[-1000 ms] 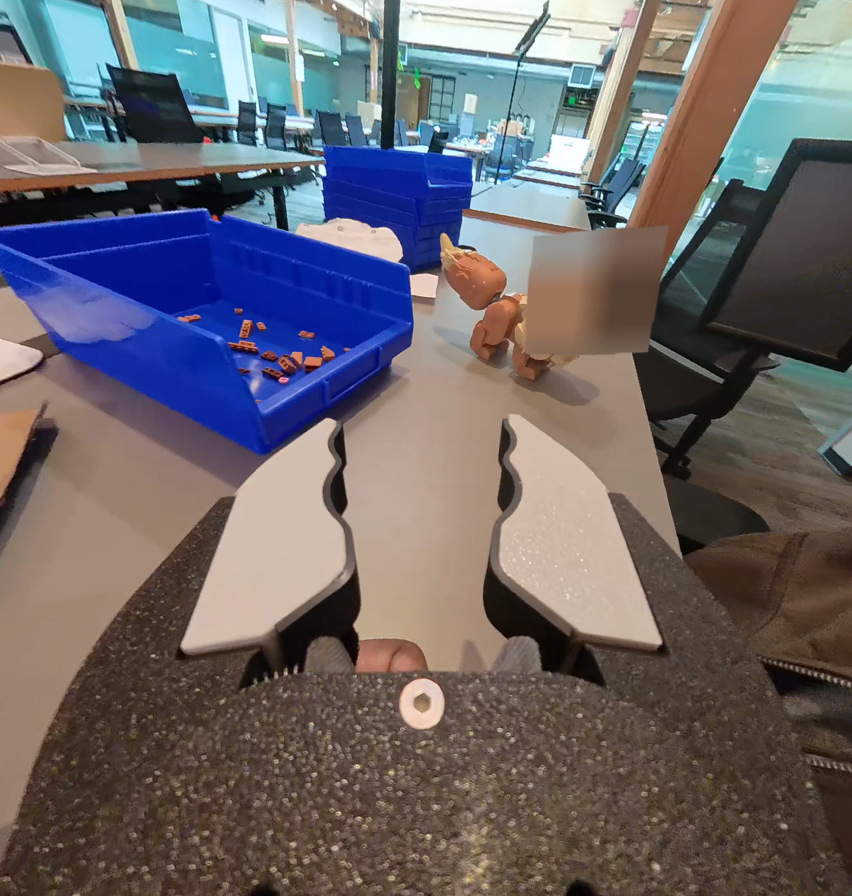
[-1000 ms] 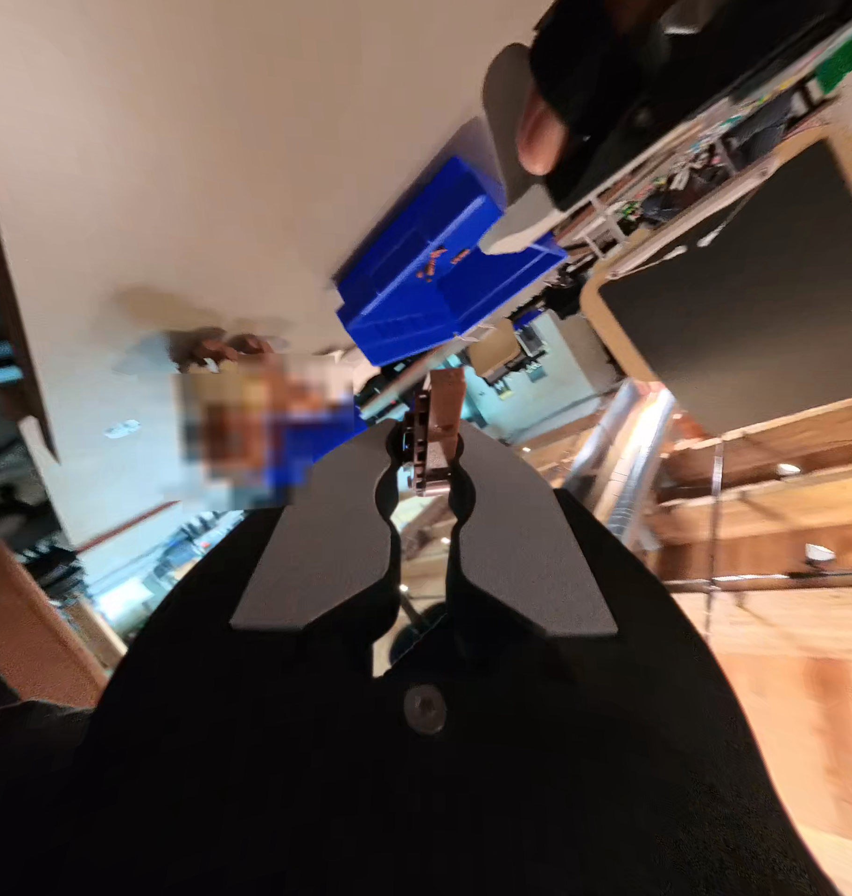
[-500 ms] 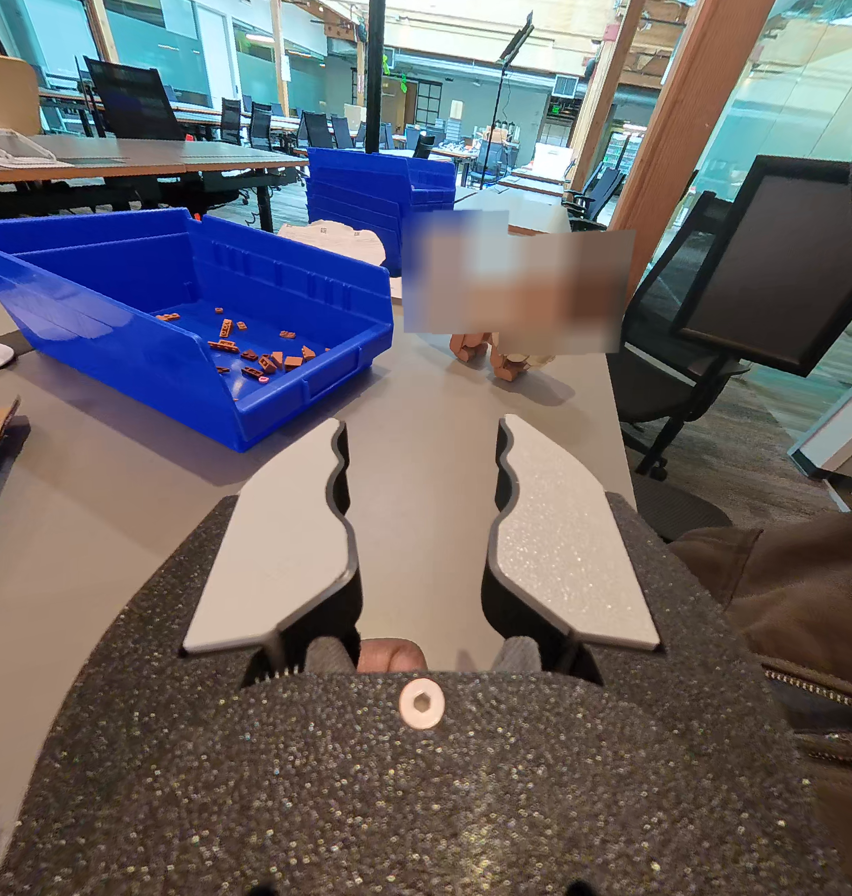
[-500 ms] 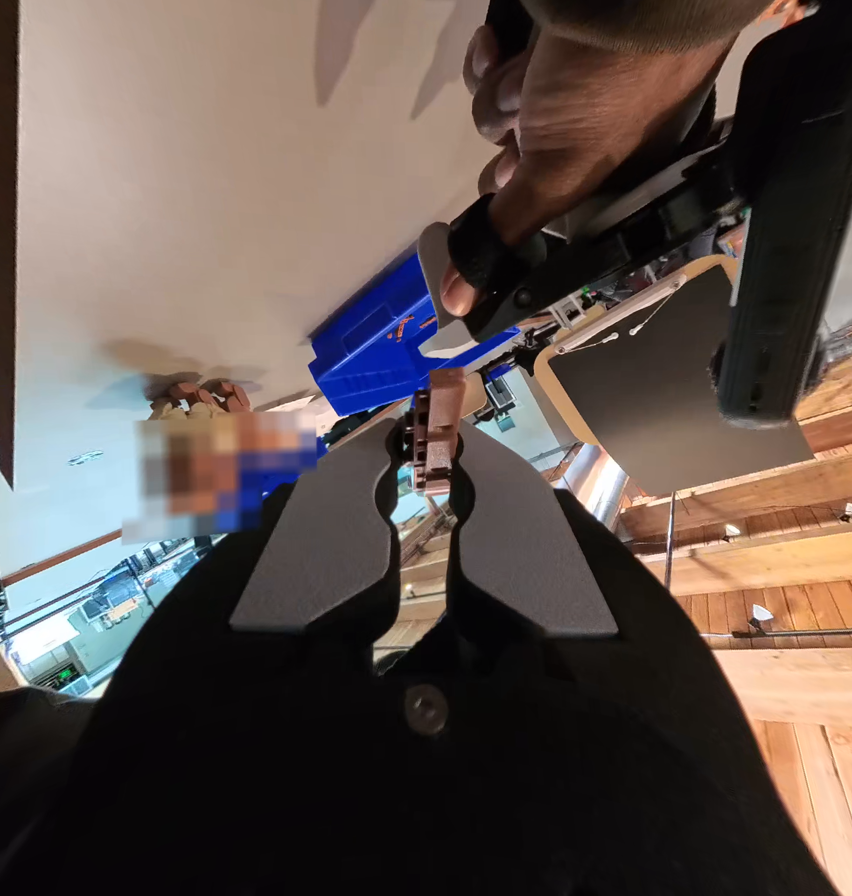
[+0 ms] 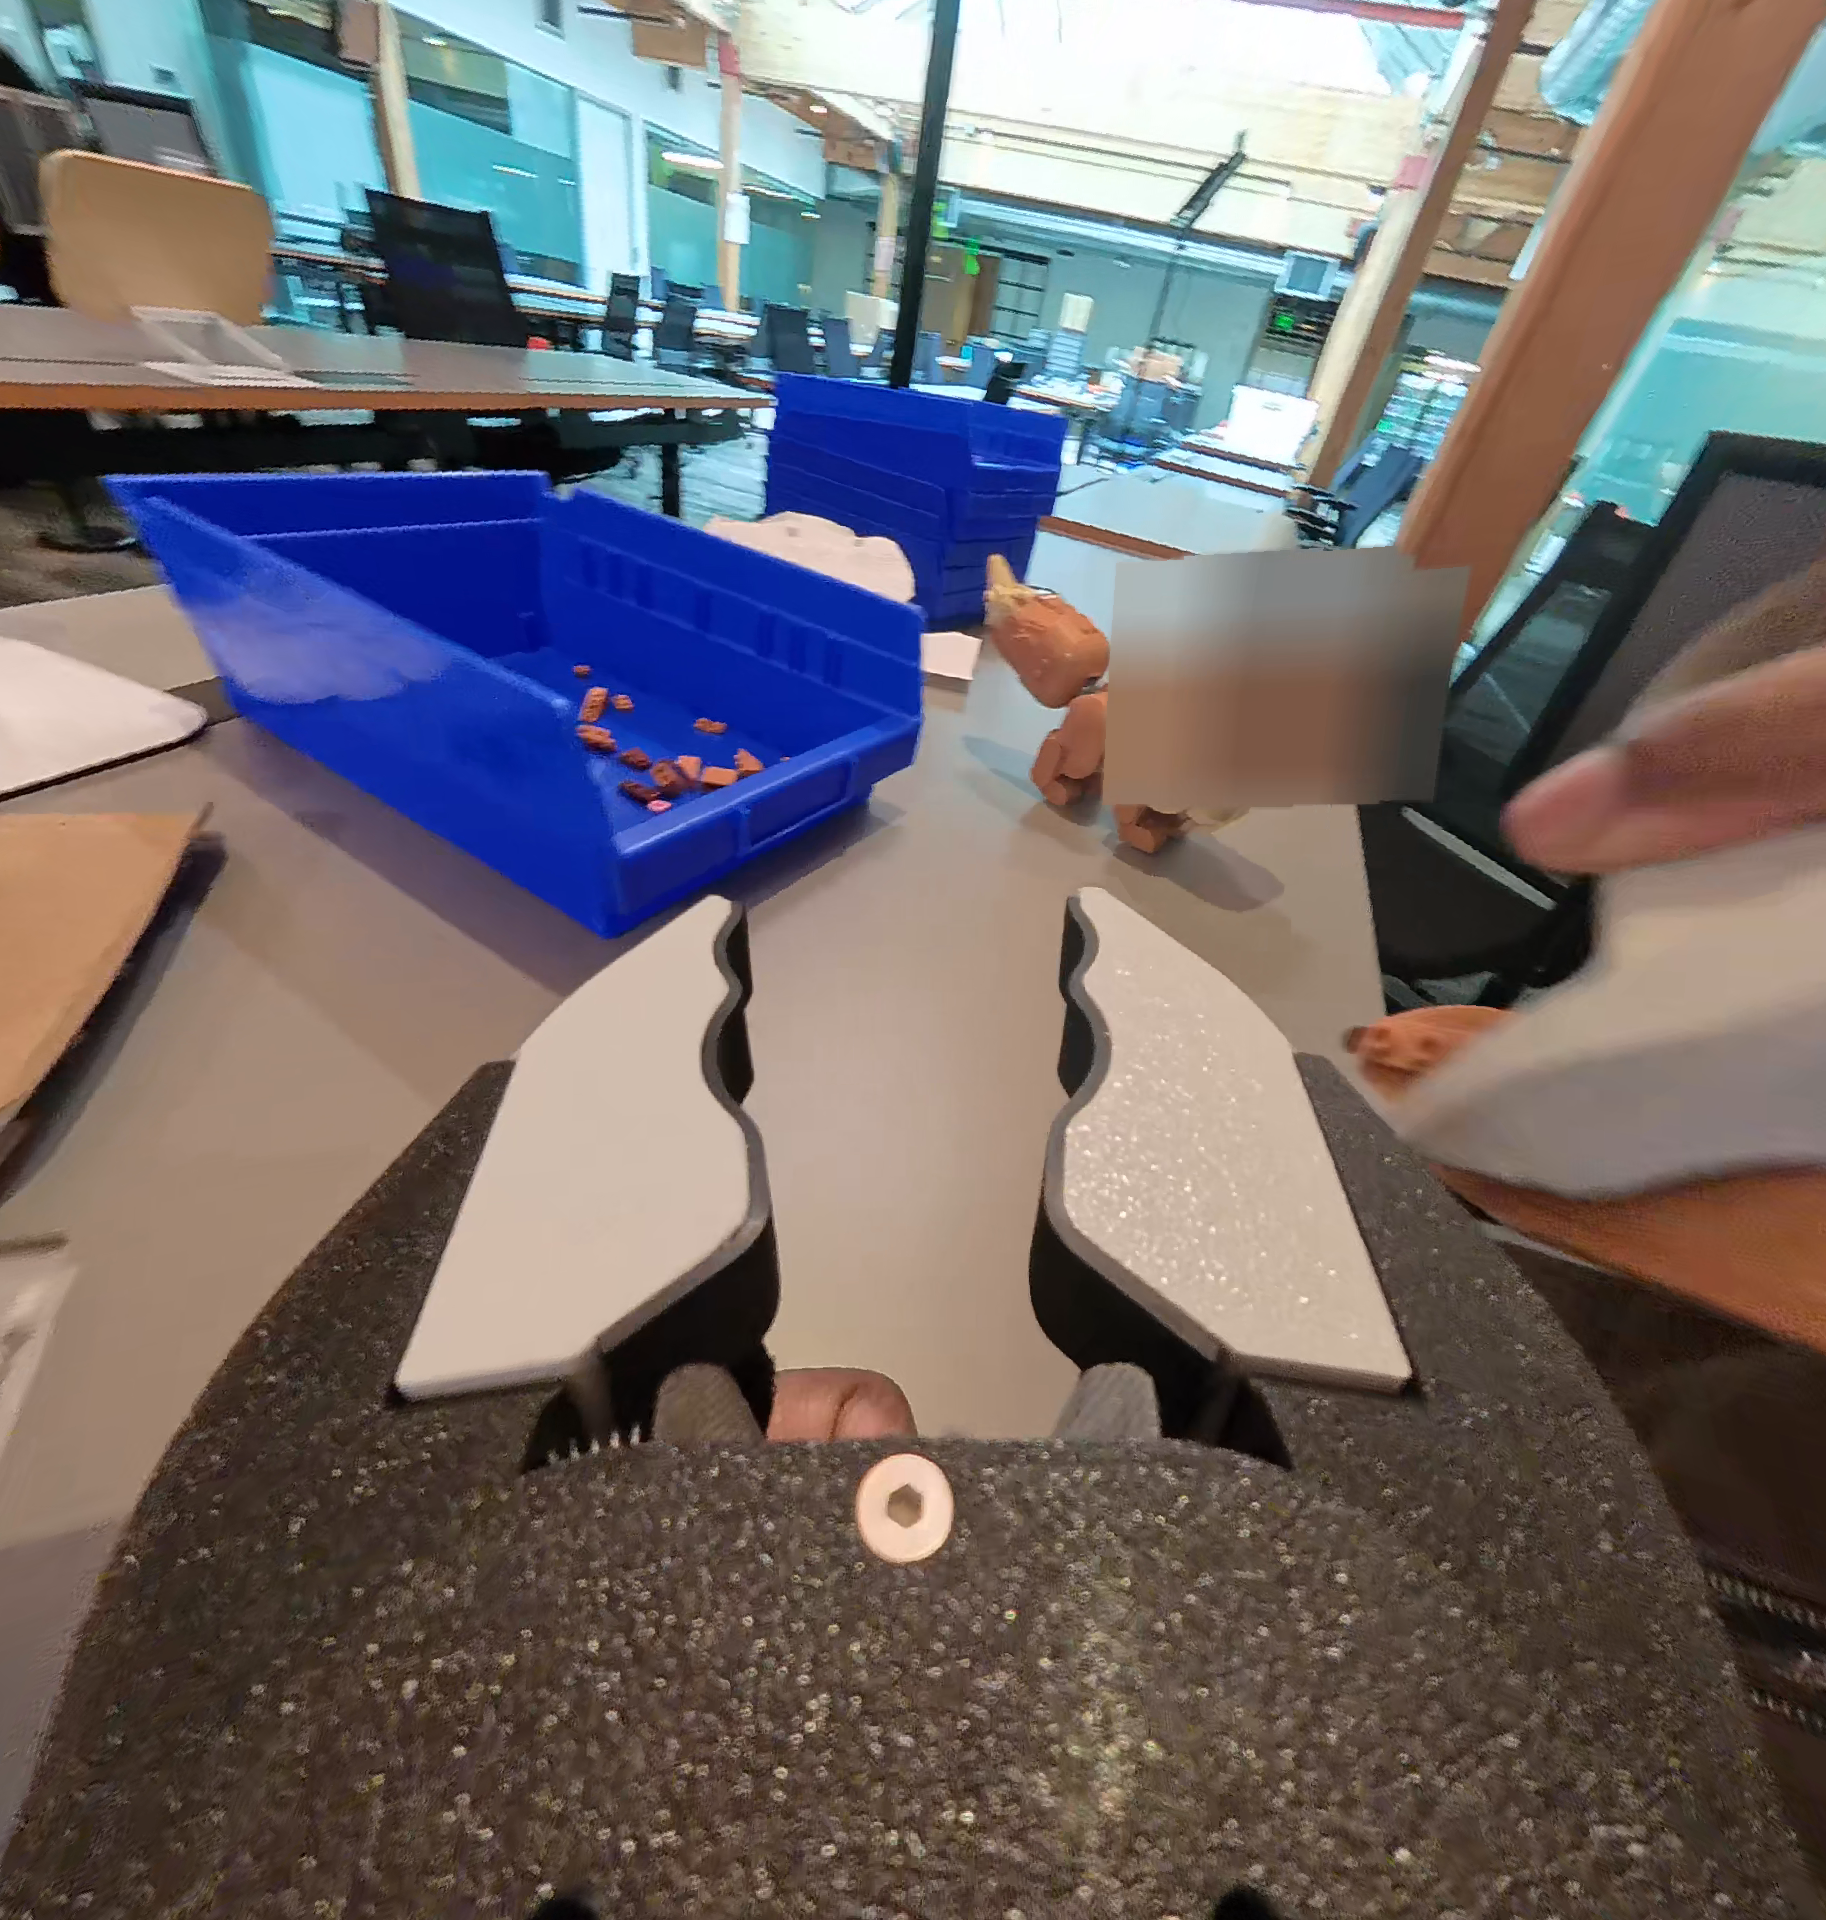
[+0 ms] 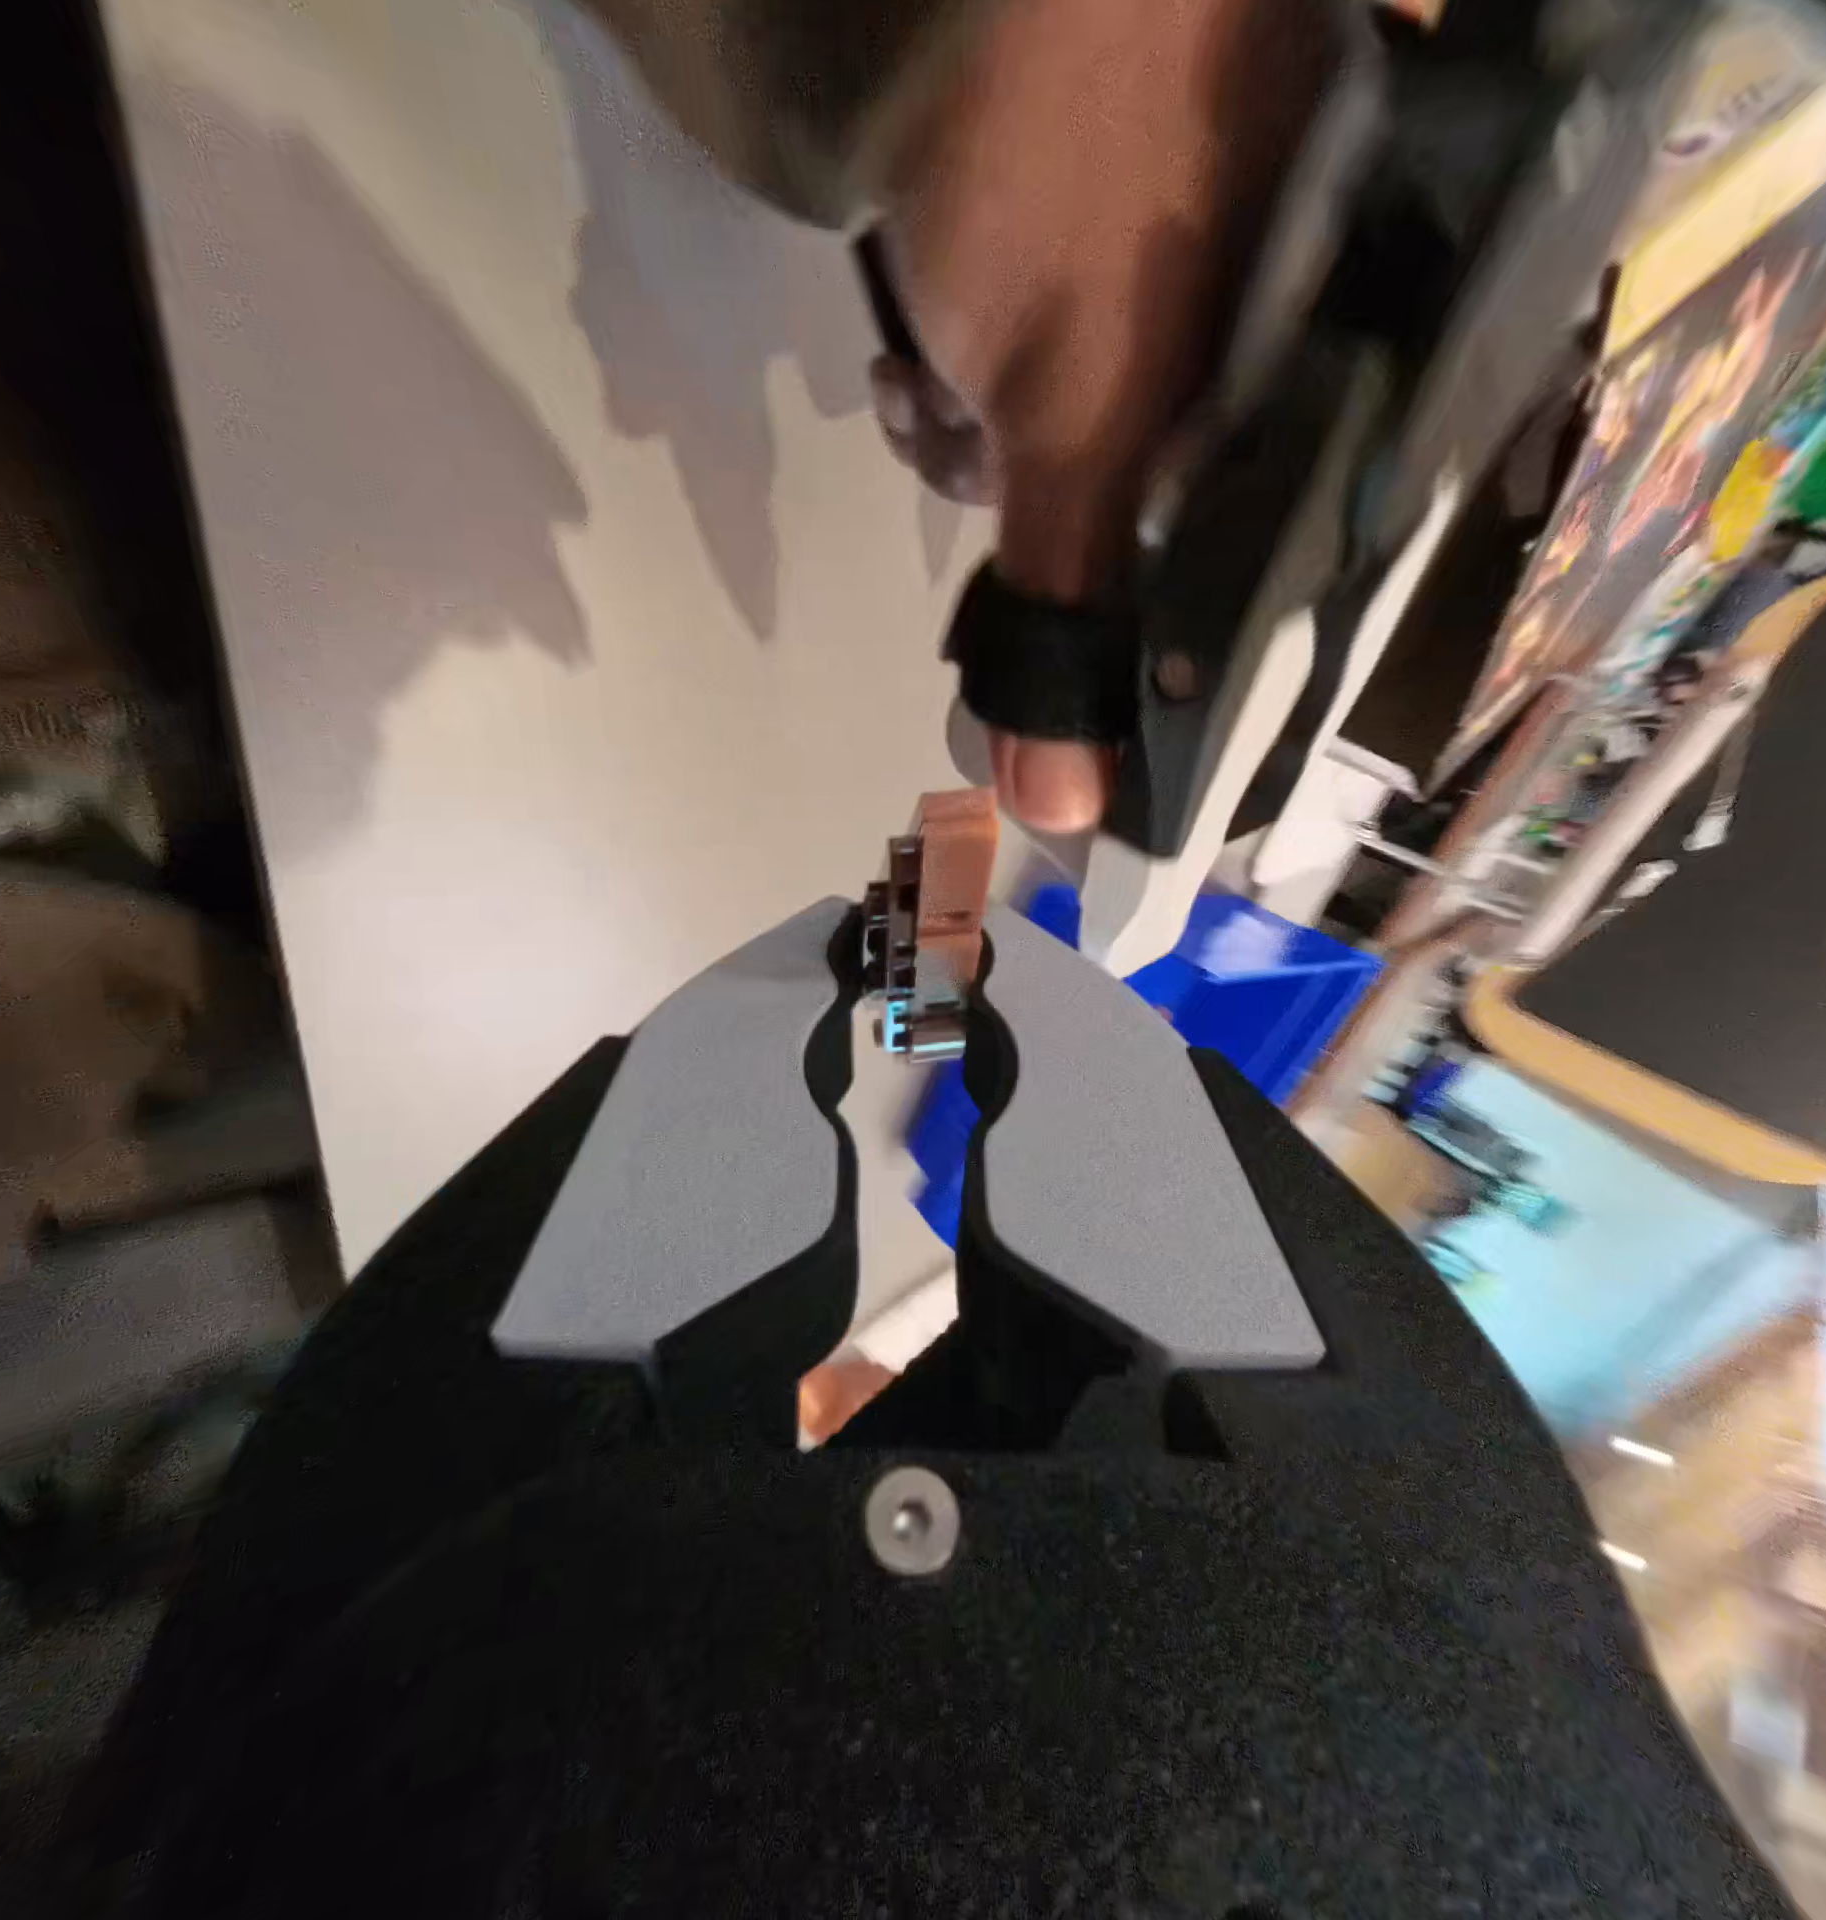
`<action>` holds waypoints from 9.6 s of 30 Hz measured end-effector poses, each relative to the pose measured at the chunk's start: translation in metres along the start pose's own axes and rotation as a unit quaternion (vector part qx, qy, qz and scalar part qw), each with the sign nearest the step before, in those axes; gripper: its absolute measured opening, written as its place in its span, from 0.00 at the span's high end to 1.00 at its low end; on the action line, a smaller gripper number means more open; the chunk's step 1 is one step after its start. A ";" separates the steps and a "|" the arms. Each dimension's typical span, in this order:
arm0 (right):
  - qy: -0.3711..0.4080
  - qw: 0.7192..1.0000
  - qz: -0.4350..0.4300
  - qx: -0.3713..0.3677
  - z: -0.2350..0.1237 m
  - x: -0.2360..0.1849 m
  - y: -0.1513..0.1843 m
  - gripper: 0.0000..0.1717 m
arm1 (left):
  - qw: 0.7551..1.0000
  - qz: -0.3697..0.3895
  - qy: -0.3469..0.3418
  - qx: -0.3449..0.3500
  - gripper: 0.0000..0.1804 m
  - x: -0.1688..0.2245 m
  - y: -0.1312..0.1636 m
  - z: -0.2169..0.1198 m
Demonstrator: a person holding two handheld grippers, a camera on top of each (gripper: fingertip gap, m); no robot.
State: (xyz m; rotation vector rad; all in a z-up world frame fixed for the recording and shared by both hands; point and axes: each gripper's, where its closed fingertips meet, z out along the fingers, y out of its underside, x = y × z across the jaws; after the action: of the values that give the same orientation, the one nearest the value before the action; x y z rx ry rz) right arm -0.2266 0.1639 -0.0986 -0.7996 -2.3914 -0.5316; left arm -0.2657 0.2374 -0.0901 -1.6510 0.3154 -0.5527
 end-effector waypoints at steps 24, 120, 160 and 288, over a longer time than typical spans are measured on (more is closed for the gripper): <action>-0.070 0.446 0.576 0.682 0.014 0.027 0.045 0.91 | 0.998 -0.032 0.052 0.020 0.72 0.044 0.029 -0.003; -0.026 0.638 0.566 0.522 0.076 0.042 0.017 0.87 | 0.982 -0.167 -0.049 0.067 0.80 -0.020 0.029 -0.033; -0.127 0.529 0.540 0.642 0.037 0.039 0.032 0.92 | 0.975 0.186 -0.082 -0.093 0.84 0.027 0.066 0.010; -0.121 0.528 0.545 0.640 0.036 0.043 0.028 0.83 | 0.997 -0.062 0.045 0.032 0.90 0.033 0.031 -0.013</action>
State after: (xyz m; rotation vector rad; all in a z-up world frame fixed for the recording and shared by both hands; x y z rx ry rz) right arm -0.2508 0.2214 -0.0945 -1.2739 -1.2216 1.7036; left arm -0.2413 0.2045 -0.1141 -1.5945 0.2591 -0.7260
